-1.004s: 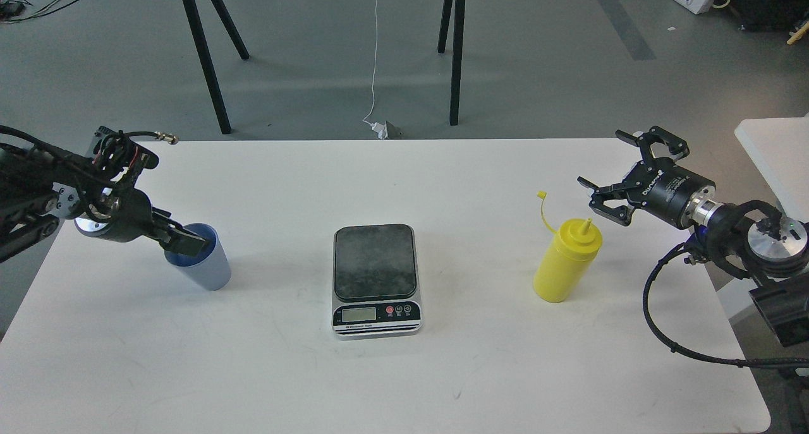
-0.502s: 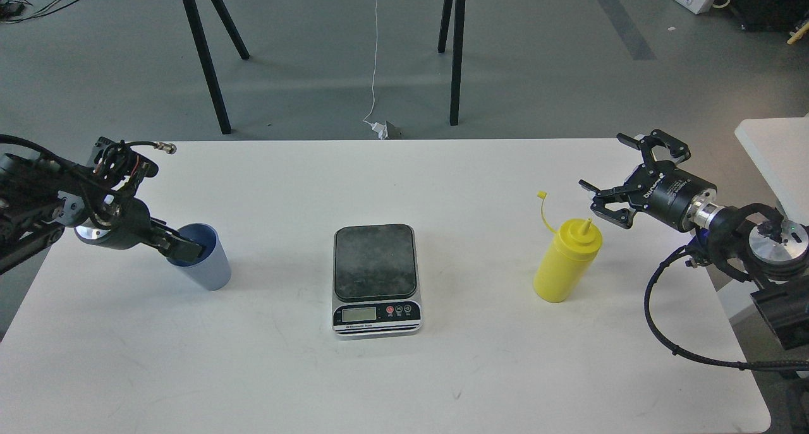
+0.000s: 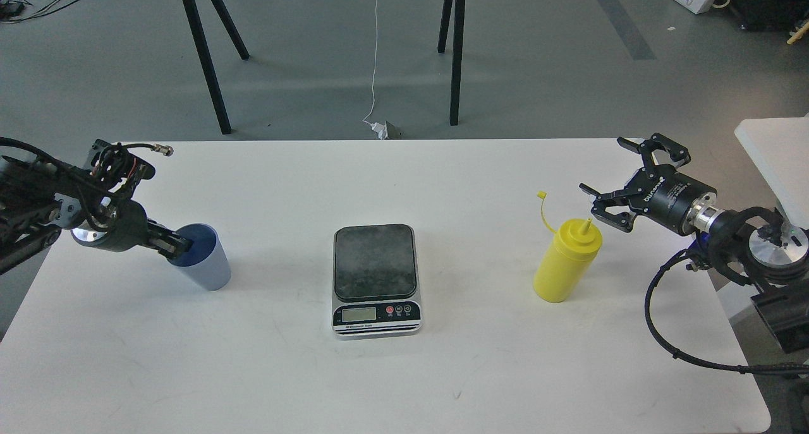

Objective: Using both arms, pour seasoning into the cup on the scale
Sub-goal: 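Lower the left gripper onto the blue cup and grasp it, then lift the blue cup and set it down on the scale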

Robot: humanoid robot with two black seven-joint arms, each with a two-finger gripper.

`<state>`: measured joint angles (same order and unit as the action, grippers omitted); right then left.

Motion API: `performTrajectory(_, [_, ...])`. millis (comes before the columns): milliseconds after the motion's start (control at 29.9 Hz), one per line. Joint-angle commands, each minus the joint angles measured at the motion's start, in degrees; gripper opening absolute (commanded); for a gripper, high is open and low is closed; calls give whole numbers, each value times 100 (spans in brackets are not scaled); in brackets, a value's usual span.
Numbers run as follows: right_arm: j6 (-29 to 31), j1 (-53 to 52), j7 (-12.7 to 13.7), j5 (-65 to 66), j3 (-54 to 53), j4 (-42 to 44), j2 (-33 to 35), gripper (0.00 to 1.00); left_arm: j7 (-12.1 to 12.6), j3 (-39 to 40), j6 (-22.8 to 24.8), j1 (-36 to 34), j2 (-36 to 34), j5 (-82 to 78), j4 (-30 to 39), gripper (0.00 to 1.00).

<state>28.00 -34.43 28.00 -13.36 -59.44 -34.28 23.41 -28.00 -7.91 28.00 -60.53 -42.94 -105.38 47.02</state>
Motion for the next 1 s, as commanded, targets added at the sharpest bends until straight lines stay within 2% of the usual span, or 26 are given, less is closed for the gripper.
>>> performTrajectory(0, [0,15,0,0,-6,0,23,99,0,9,0,-11,-22,0,0,7])
performTrajectory(301, [0,32,0,0,-6,0,23,99,0,123,0,-204,13,667,44,6])
performTrajectory(502, [0,32,0,0,-6,0,23,99,0,115,0,-1292,136,1292,97,6])
performTrajectory(636, [0,32,0,0,-15,0,23,98,0,115,0,-1803,855,1310,97,6])
performTrajectory(770, [0,32,0,0,-33,9,23,99,0,71,0,-1769,1488,1293,159,6])
performTrajectory(970, [0,6,0,0,-50,53,32,99,0,-17,0,-1444,1876,1248,194,6])
